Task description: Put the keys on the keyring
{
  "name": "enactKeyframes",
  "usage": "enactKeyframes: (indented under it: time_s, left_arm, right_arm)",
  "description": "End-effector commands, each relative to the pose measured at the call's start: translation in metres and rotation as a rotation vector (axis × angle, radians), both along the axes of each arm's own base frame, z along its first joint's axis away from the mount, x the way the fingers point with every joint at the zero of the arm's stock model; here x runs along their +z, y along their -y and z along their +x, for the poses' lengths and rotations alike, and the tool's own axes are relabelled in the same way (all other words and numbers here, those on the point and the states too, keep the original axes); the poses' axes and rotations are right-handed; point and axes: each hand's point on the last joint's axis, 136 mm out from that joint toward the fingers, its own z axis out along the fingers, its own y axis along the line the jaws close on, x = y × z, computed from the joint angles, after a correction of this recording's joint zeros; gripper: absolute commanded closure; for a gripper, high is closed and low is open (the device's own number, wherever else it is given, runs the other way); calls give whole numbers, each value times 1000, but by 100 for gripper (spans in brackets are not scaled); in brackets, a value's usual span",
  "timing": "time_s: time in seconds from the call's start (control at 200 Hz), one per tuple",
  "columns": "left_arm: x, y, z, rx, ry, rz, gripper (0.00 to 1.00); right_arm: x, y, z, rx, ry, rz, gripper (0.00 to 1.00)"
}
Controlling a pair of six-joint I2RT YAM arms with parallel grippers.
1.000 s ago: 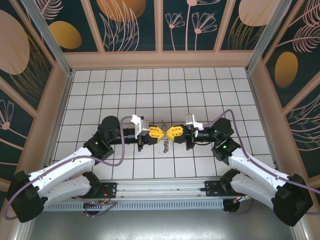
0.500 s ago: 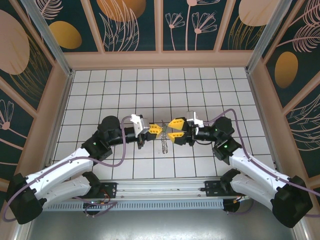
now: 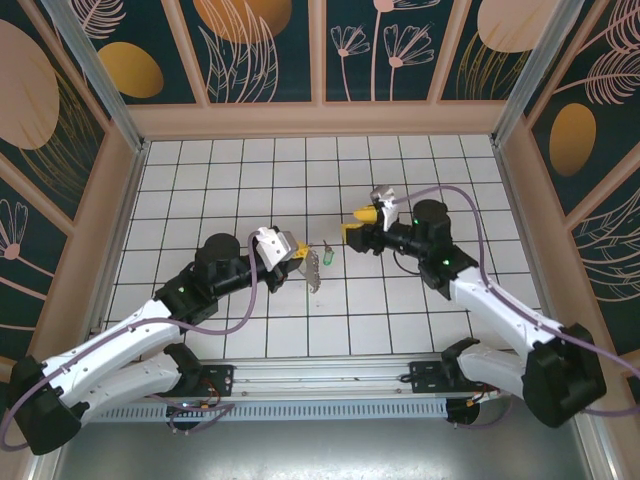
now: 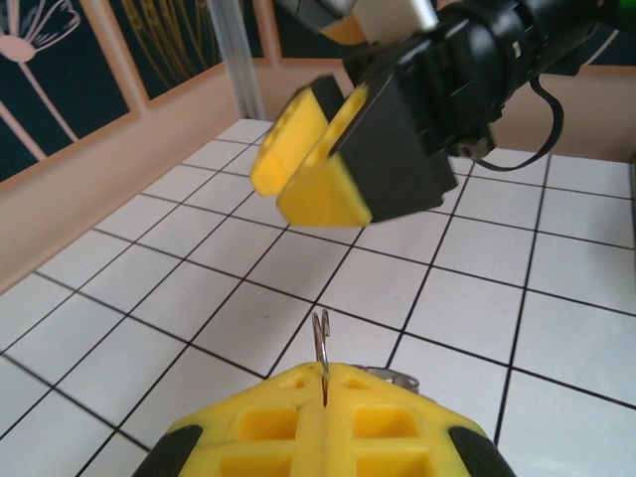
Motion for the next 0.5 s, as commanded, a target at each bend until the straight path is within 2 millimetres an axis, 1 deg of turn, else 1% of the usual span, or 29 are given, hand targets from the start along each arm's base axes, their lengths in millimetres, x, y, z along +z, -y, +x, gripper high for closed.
enactKeyframes:
  time_s: [0.0,0.065,0.12,0.245,0.385,0.495]
  left_arm:
    - [7,-7,10,77,12,20,100]
    - [3,-9,12,96,-7,29,100]
    - [1,-11,12,108,-22,26,100]
    - [-3,-16,11,133,-50,27,100]
    - [-7,-18,11,151,-97,17,100]
    - [-13,-20,10,169,-133,3,100]
  right_arm:
    - [-45,11,22,-117,-175,-135,40]
    - [-64,10,29,-131,-243,-166,40]
    - [-75,7,32,-134,-286,-174,40]
    - [-96,-5,35,-103,-359,-196,39]
    - [-112,-19,39,-75,-393,-251,39]
    - [-128,-23,46,-79,-414,-303,39]
